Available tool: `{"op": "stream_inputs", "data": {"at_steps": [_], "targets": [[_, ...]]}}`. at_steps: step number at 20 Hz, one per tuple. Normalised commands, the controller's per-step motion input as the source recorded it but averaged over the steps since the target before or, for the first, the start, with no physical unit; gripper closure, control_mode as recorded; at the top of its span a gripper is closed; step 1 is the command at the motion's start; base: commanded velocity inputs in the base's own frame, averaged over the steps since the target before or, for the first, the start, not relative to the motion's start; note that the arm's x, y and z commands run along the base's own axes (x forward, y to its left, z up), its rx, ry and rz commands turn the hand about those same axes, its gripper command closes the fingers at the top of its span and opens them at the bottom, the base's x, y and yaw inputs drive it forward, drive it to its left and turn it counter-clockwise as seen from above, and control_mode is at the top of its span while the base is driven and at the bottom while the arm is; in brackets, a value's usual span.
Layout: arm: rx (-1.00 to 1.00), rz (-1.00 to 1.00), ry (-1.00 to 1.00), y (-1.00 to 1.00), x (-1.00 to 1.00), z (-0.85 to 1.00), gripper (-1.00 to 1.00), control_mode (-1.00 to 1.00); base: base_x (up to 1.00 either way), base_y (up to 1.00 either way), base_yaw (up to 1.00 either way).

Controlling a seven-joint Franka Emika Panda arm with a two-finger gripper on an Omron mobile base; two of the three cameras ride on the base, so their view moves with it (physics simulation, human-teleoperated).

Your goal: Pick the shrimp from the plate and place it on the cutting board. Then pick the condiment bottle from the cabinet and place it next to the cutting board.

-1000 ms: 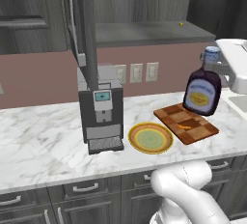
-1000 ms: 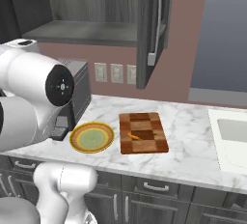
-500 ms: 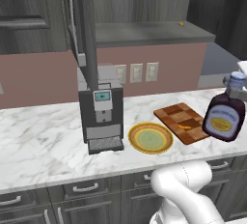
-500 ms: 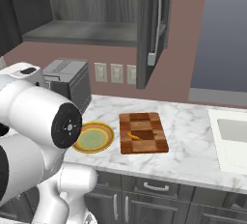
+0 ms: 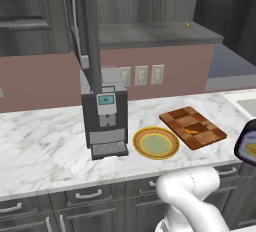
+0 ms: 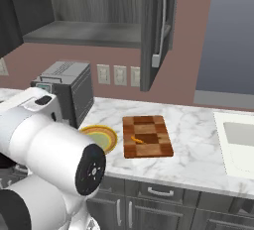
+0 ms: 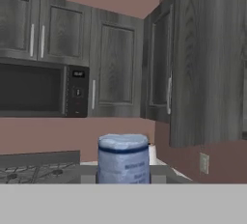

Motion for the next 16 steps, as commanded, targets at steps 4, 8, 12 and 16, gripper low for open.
{"op": "stream_inputs", "data": {"at_steps": [4, 8, 12, 16], "targets": [[0.00, 0.00, 0.00, -0.39, -0.27, -0.34, 1.00, -1.00, 0.00, 0.00, 0.00], [0.00, 0.00, 0.00, -0.41, -0.21, -0.40, 1.00, -1.00, 0.00, 0.00, 0.00], [0.00, 0.00, 0.00, -0.45, -0.16, -0.43, 1.00, -1.00, 0.00, 0.00, 0.00], [0.00, 0.00, 0.00, -0.47, -0.06, -0.49, 1.00, -1.00, 0.00, 0.00, 0.00]]}}
